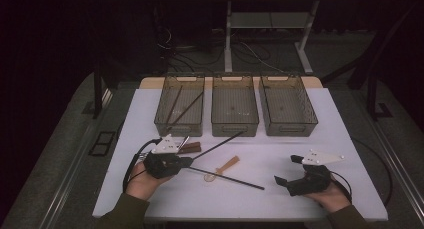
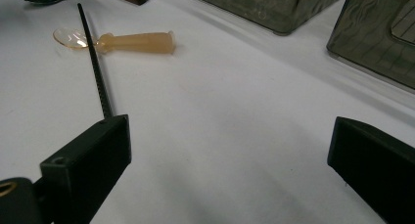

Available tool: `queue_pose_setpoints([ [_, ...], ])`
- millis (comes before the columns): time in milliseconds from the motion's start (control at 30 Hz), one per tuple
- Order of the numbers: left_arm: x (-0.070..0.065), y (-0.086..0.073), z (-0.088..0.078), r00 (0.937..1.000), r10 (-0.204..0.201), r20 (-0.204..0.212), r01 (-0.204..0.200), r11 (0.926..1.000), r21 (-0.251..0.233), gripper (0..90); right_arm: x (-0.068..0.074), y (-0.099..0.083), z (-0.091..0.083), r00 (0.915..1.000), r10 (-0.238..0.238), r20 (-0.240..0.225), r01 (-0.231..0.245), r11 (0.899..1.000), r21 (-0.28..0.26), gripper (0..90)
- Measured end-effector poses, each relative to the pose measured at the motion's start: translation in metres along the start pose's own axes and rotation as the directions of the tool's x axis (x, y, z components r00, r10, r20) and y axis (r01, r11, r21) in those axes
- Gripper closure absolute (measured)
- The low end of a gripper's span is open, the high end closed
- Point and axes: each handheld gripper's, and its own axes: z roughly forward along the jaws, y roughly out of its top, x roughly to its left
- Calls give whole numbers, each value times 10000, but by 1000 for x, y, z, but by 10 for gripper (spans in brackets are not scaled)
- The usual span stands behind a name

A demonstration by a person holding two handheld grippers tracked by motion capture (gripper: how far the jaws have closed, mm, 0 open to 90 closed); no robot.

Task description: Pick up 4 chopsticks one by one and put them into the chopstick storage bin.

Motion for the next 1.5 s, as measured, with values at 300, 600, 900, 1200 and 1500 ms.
queue_pose_setpoints([
  [300,15,-4,-16,9986,-432,-289,418,9980,-478,860,0,0,1,10000,0,2,0,10000,2,22],
  [600,26,-6,-28,9956,-768,-531,724,9941,-808,860,0,0,1,10000,15,-13,-15,10000,51,22],
  [900,46,-1,-36,9890,-1163,-910,1059,9880,-1121,860,-1,0,2,10000,30,8,-30,10000,41,22],
  [1200,82,11,-34,9722,-1762,-1543,1555,9782,-1374,860,-3,-1,3,9999,119,45,-120,9998,144,22],
  [1500,108,29,-20,9536,-2407,-1809,2172,9659,-1407,860,-3,-2,3,9999,134,45,-135,9998,130,21],
])
